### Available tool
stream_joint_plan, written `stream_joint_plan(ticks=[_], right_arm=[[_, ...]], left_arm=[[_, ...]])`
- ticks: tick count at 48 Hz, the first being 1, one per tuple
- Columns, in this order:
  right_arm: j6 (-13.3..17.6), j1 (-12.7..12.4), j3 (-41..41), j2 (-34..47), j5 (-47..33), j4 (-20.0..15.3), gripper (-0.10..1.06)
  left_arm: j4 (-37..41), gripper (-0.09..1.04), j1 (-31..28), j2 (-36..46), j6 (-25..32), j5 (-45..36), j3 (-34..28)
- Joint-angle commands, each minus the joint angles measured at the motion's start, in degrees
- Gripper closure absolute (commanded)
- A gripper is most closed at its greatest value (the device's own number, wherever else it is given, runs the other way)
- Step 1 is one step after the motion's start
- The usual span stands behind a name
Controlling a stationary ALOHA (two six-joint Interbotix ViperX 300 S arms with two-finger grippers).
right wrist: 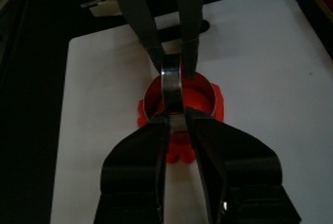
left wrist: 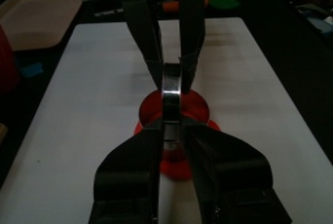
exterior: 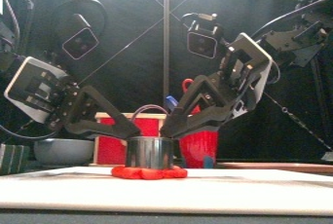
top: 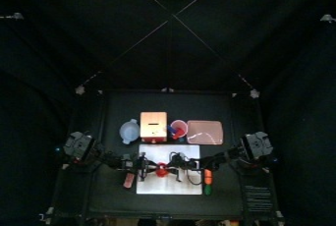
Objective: Get the cutter from the drawer then cut the dough then place the extra dough in the bowl
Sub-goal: Cut the dough
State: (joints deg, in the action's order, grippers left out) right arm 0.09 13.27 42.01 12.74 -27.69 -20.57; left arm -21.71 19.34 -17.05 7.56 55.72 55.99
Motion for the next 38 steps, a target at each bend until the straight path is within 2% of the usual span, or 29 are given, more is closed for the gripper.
stream_joint_plan(ticks=[1,38], right_arm=[[0.26,0.09,-0.70,-0.70,0.18,0.00,0.39],[0.97,0.53,-1.14,1.58,2.81,-0.88,0.39]], left_arm=[[-0.09,0.34,0.18,0.00,-0.62,-0.35,-0.26],[-1.93,0.34,1.49,-2.02,-1.67,-1.93,-0.35]])
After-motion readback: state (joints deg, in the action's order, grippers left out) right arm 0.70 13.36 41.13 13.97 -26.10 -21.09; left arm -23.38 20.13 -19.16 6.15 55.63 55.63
